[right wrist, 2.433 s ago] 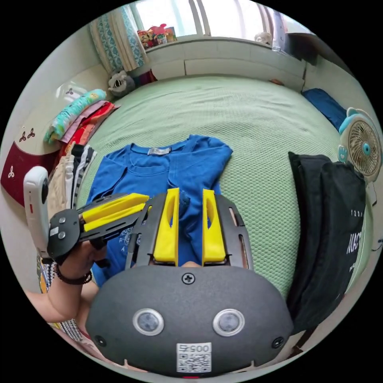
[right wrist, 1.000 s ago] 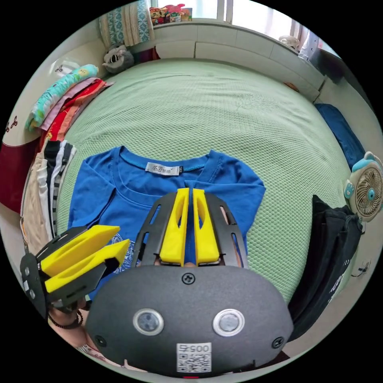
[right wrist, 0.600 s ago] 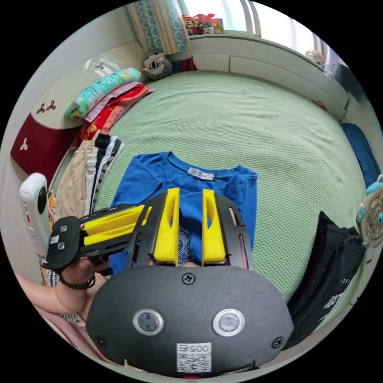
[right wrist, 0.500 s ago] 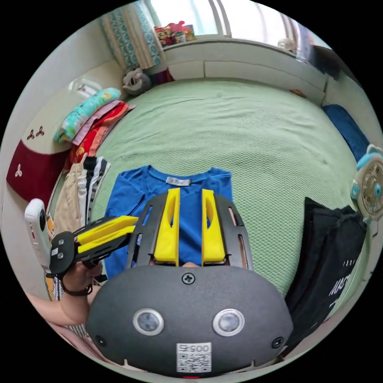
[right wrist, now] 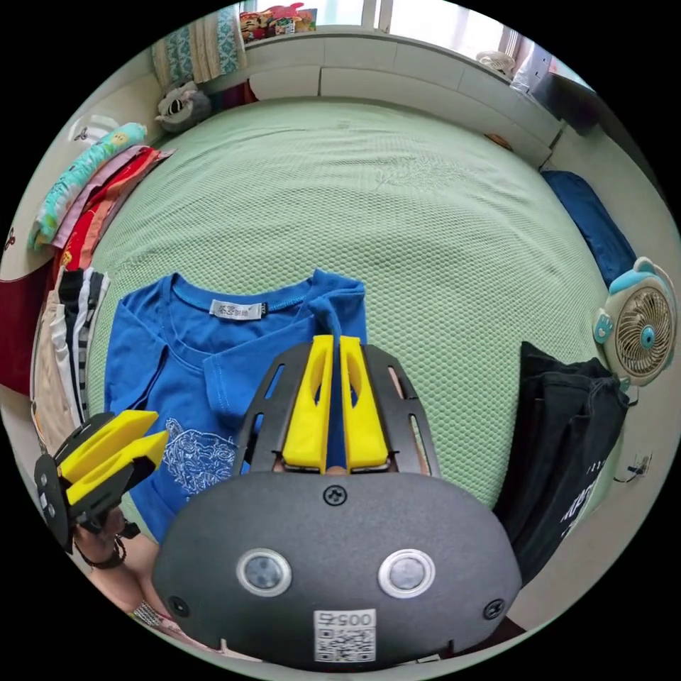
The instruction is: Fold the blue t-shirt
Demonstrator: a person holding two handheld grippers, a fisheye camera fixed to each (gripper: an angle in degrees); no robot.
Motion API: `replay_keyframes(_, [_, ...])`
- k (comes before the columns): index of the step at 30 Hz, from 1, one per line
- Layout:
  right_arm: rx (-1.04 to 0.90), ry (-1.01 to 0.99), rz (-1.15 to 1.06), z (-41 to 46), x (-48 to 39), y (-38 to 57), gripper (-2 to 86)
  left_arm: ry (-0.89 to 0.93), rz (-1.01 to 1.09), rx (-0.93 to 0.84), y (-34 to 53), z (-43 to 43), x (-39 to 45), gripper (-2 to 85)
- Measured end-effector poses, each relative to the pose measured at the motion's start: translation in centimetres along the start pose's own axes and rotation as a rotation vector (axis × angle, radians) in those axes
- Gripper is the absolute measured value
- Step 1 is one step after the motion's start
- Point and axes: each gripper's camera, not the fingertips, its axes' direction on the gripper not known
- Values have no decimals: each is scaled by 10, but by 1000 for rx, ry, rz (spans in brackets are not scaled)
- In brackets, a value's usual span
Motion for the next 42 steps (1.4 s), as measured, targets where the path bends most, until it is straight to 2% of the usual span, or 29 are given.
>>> replay_keyframes(3, [17,67,-35,-11,11,-7,-14,-1,4,-11,-2,0,3,71])
replay_keyframes(9, [-7,245,102,-10,68,-27,-7,-11,22,-28,-7,-2,20,69])
replay_keyframes(12, [-14,164,111,-16,76,-18,8,-21,24,-32,-10,-4,26,69])
replay_keyframes(16, [-64,-21,-51,-24,47,26,94,-16,13,-29,-14,-9,32,70])
replay_keyframes(19, [-125,-3,-101,-15,31,63,99,-7,6,-31,-14,-12,40,70])
replay_keyframes(21, [-171,59,-59,-6,33,76,82,4,9,-42,-11,-15,46,70])
replay_keyframes(25, [-102,105,64,-33,51,110,67,-83,49,-20,12,-36,63,74])
replay_keyframes(28, [-33,100,5,-65,47,157,74,-137,74,-16,37,-50,71,77])
replay_keyframes(35, [-28,17,-14,-88,52,280,92,-160,24,-41,93,-99,72,85])
replay_keyframes(39, [-30,-20,-9,-90,49,316,82,-46,6,-73,139,-121,82,104])
replay_keyframes(42, [-50,-27,-5,-87,43,335,76,-95,20,-101,158,-125,99,121])
